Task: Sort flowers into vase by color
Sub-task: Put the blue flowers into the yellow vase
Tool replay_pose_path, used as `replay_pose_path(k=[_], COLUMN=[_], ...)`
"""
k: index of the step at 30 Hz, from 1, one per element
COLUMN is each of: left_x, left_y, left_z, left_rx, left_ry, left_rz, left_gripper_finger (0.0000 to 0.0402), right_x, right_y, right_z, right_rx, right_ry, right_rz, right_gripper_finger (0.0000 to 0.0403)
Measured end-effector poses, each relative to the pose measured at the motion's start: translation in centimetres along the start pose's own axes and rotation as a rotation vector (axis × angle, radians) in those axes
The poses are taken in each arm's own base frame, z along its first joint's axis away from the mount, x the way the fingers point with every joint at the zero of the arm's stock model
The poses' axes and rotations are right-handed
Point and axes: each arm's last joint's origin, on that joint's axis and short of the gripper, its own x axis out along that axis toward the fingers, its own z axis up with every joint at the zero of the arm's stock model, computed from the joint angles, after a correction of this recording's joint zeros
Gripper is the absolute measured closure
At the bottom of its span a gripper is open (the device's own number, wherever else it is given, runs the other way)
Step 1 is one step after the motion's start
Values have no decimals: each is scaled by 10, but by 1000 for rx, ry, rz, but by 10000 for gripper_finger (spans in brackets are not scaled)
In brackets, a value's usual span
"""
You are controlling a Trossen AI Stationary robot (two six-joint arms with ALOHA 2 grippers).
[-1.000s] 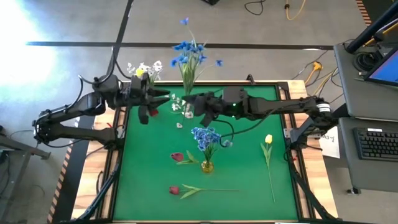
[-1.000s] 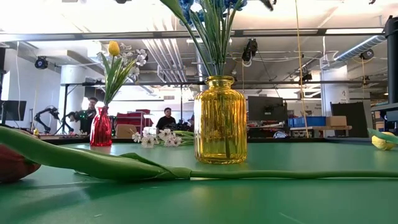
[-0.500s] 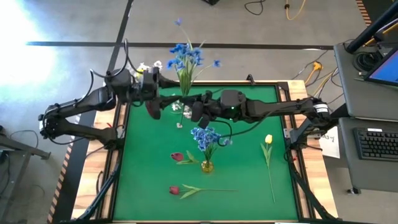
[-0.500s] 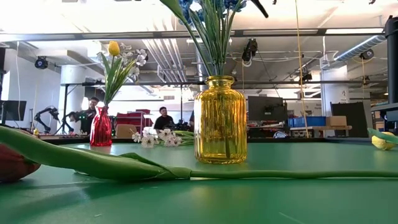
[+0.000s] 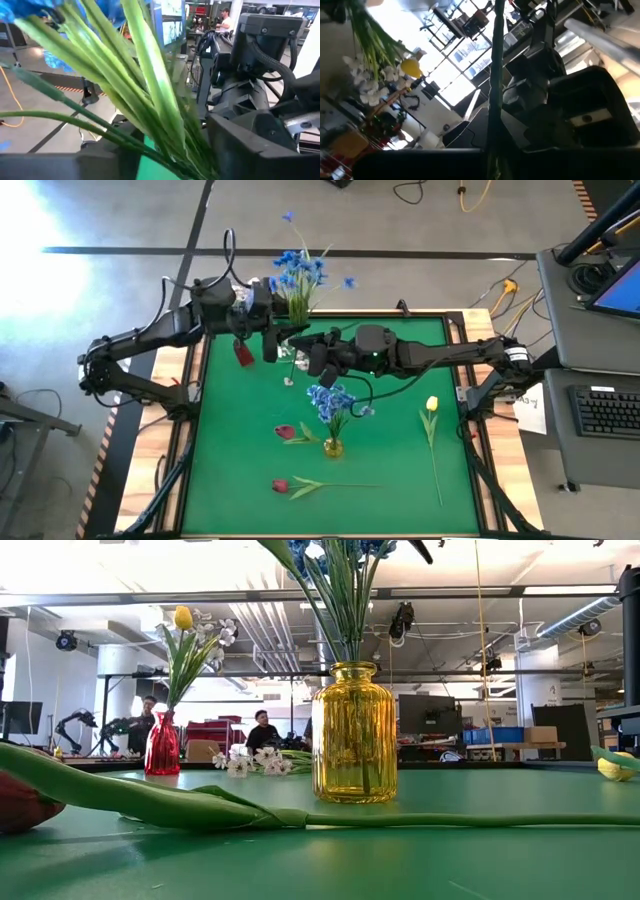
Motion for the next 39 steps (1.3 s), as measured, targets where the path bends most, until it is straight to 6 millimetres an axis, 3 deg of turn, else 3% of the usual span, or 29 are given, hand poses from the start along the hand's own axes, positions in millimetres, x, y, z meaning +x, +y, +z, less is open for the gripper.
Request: replay_pose_path(k=[4, 9, 25, 39], left_x=[-5, -7, -8, -27], left_y=[-1, -2, -2, -3], left_z=[1, 3, 3, 17], left_rx=[9, 7, 34, 85], left_ry=[-10, -20, -19, -72], left_rz=[-6, -10, -4, 59], left_gripper_finger=[300, 390, 392, 393], right_x=[-2, -3, -3, -12], right_y=[-5, -6, -6, -11], right_z=[-1, 0, 0, -13], right_rx=[176, 195, 300, 335], right_ry=[12, 2, 9, 128], right_rz=[-34, -26, -23, 12], right_gripper_finger=[390, 380, 238, 207])
